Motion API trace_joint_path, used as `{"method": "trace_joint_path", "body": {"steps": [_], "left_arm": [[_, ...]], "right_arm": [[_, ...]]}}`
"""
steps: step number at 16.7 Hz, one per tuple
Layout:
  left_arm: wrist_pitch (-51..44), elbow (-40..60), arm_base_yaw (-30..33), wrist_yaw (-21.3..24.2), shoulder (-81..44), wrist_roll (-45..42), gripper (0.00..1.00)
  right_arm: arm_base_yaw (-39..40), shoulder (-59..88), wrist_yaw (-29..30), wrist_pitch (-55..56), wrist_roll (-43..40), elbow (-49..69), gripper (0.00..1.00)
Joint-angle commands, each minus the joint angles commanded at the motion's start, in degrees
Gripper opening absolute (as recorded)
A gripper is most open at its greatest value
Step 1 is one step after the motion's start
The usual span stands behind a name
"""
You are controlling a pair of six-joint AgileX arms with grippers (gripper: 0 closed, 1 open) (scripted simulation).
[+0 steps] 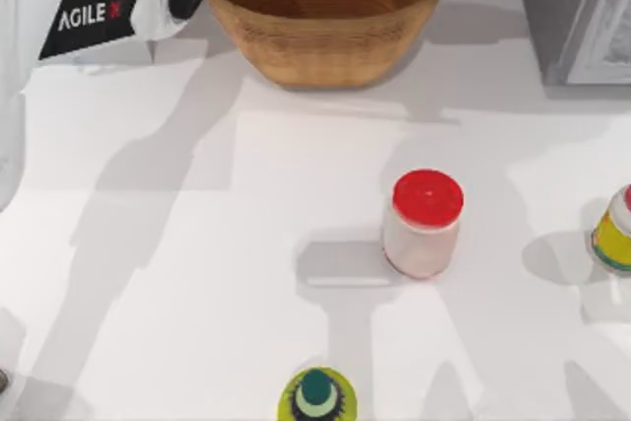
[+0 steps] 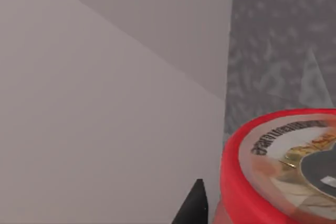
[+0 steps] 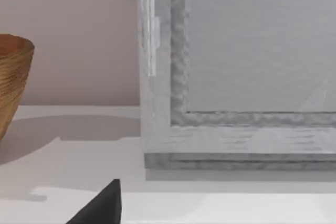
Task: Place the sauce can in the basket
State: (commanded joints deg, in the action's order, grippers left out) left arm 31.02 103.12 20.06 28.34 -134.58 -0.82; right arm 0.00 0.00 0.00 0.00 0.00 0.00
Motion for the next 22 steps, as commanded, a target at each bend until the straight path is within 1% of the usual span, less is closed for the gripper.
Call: {"method": "trace_joint_path", "body": {"steps": [3,16,17,22], "left_arm": [[0.0,0.0,0.0,0.0,0.0,0.0,0.0],[0.0,0.0,0.0,0.0,0.0,0.0,0.98],[0.0,0.0,0.0,0.0,0.0,0.0,1.0],[0.0,0.0,0.0,0.0,0.0,0.0,1.0]], "right_arm": [[0.0,0.0,0.0,0.0,0.0,0.0,1.0],[0.0,0.0,0.0,0.0,0.0,0.0,1.0],[0.0,0.0,0.0,0.0,0.0,0.0,1.0],[0.0,0.0,0.0,0.0,0.0,0.0,1.0]]}}
